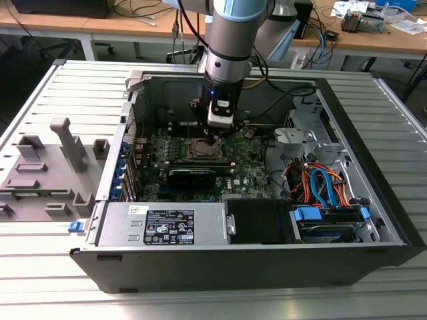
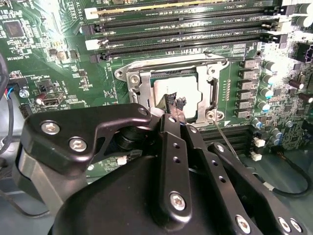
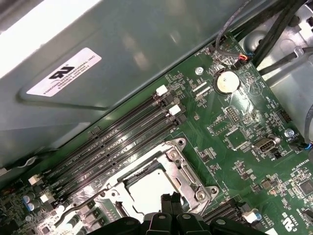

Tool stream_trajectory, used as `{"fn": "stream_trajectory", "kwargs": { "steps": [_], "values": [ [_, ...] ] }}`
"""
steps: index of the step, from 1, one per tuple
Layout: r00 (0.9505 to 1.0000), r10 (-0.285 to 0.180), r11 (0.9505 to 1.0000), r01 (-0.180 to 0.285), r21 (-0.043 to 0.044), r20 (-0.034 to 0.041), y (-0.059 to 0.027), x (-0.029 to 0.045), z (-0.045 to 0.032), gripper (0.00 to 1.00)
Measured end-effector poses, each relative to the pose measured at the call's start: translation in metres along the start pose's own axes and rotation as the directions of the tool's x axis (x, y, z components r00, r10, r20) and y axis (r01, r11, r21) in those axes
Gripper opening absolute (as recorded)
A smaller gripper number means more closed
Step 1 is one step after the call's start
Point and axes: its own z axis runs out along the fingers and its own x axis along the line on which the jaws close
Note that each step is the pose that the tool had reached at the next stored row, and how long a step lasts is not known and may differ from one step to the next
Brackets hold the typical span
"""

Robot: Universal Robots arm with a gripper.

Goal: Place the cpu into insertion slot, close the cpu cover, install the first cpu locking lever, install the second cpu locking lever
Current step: 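Install the first cpu locking lever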

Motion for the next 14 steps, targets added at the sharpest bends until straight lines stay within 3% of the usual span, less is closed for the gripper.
{"fn": "stream_trajectory", "kwargs": {
  "steps": [14],
  "values": [
    [0.9985,-0.054,0.9985,0.054,0.0032,0.0033,0.0000,0.0000,0.0000,0.11]
  ]
}}
